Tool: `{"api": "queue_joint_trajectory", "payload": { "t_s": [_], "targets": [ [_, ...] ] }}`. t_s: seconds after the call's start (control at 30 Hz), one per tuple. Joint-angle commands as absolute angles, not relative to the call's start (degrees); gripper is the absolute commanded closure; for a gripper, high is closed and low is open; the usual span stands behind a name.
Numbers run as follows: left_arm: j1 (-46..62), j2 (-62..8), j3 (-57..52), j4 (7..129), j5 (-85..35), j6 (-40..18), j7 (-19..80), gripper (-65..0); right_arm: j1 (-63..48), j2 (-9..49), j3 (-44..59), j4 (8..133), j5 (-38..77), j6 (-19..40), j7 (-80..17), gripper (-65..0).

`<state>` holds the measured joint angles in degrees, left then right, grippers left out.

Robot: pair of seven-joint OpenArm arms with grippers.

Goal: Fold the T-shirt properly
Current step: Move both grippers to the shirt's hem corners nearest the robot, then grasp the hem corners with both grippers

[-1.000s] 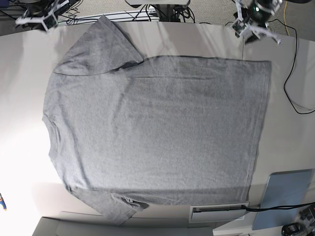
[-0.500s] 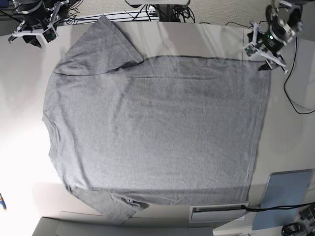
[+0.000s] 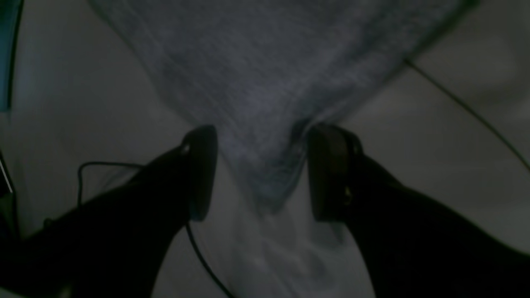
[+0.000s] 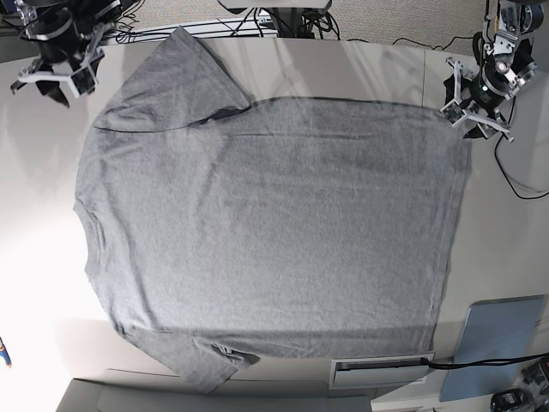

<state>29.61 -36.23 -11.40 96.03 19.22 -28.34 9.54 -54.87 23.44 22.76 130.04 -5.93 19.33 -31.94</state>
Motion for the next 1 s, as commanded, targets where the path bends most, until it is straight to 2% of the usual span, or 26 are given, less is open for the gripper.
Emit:
{"api": "queue_joint_trajectory", "payload": {
  "t_s": [0.0, 0.13, 0.23, 0.4, 0.43, 0.5, 0.57, 0.63, 0.67, 0.7, 0.83, 0.97],
  "targets": [
    [29.5, -37.0, -11.7, 95.9, 19.7, -28.9, 9.2, -36.0, -54.9, 23.8, 23.3, 130.8, -6.1, 18.7, -31.3, -26.2],
    [27.4, -37.0, -11.7, 94.2, 19.7, -31.6, 9.0, -35.8, -54.3, 23.8, 23.3, 130.8, -6.1, 19.8, -31.9, -26.2],
    [25.5, -37.0, -11.7, 92.4, 19.7, -31.6, 8.9, -35.8, -54.3, 23.8, 23.3, 130.8, -6.1, 22.6, -33.1, -26.2],
    [23.0, -37.0, -9.9, 89.1, 19.9, -31.6, 9.0, -35.7, -54.3, 23.8, 23.3, 130.8, -6.1, 23.4, -33.1, -26.2],
    [22.8, -37.0, -9.0, 88.9, 20.7, -31.6, 9.0, -34.3, -54.3, 23.8, 23.3, 130.8, -6.1, 23.4, -33.1, -26.2],
    [22.9, -37.0, -6.8, 88.8, 23.7, -31.6, 9.0, -27.3, -54.3, 23.8, 23.3, 130.8, -6.1, 23.4, -33.3, -26.2],
    [23.0, -37.0, -5.1, 88.8, 26.6, -31.6, 9.0, -16.5, -54.3, 23.8, 23.3, 130.8, -6.0, 23.4, -34.2, -26.2],
    [23.2, -37.0, -3.9, 88.8, 28.0, -31.7, 9.0, -2.5, -54.3, 23.9, 23.3, 130.8, -6.1, 23.4, -35.6, -26.2],
    [23.4, -37.0, -3.6, 88.8, 27.9, -31.6, 9.0, 0.0, -54.3, 24.0, 23.3, 130.8, -6.1, 23.5, -36.3, -26.2],
    [23.7, -37.0, -3.4, 88.8, 27.9, -31.6, 9.0, 0.0, -54.3, 24.6, 23.2, 130.8, -6.1, 24.5, -37.2, -26.2],
    [24.7, -36.9, -3.2, 88.9, 27.9, -31.8, 9.0, 0.0, -54.8, 29.7, 22.8, 130.0, -6.2, 34.5, -37.4, -26.2],
    [24.9, -36.8, -3.2, 88.9, 27.9, -32.2, 9.2, 0.0, -54.5, 36.7, 17.2, 125.4, -13.1, 34.5, -31.6, -26.2]
  ]
}}
